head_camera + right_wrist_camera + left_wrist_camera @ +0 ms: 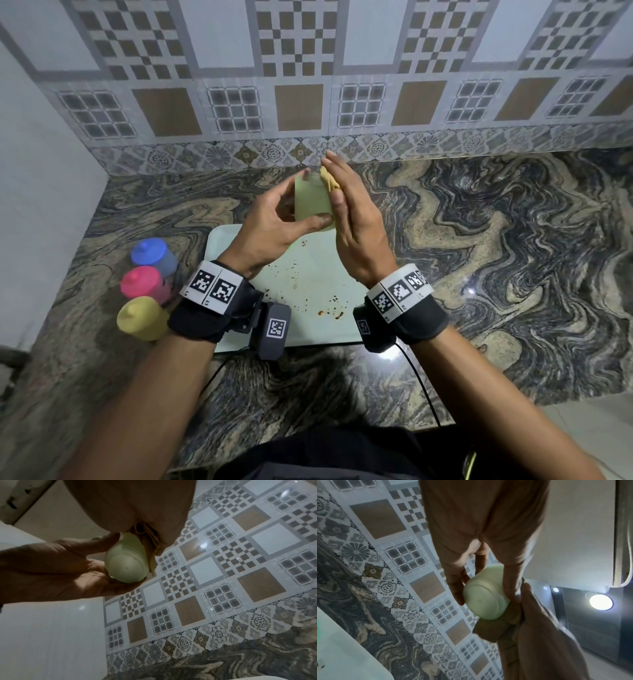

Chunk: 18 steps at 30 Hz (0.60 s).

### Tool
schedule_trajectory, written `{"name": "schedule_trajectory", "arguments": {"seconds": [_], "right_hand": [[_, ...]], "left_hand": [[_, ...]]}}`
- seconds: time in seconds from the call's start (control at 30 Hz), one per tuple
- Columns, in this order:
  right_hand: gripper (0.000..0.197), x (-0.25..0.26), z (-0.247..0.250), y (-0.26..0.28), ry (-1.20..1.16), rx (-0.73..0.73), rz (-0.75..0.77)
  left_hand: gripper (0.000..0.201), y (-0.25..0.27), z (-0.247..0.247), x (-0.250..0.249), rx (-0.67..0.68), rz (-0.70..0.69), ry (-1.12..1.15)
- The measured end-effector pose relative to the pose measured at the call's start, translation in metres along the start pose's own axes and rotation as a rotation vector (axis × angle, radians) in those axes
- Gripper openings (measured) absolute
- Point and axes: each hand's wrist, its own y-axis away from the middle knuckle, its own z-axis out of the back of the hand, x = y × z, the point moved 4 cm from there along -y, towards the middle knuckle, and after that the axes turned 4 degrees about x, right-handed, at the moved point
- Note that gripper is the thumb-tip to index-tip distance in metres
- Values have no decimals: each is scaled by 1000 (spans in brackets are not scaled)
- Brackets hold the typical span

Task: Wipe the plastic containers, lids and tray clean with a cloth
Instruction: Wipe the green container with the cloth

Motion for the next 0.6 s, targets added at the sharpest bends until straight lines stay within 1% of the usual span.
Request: {"name": "schedule_trajectory", "arguments": {"seconds": [0.03, 0.1, 0.2, 0.27, 0.33, 0.37, 0.4, 0.47, 0.53, 0.6], "right_hand": [[39, 0, -1, 0, 8, 12, 11], [41, -4, -1, 0, -1, 16, 6], [42, -7, 2, 1, -54, 1, -55], [41, -1, 1, 1, -19, -7, -24], [40, 3, -1, 1, 8, -6, 32], [41, 1, -2, 0, -15, -16, 20], [42, -1, 0, -2, -67, -35, -30], [43, -6, 2, -4, -159, -57, -120], [40, -6, 3, -3, -140, -64, -117], [40, -3, 1, 0, -93, -52, -83]], "left_hand": [[83, 0, 3, 0, -43, -19, -21], [79, 2, 8, 1, -73, -28, 42], [66, 4, 6, 2, -9, -21, 157], [66, 5, 2, 0, 14, -24, 131], [71, 5, 2, -2, -19, -55, 74], [72, 4, 4, -2, -41, -58, 66], [72, 5, 5, -3, -54, -46, 91], [65, 6, 6, -2, -32, -30, 150], [60, 6, 4, -3, 17, -23, 156], [62, 6, 3, -6, 35, -36, 108]]}}
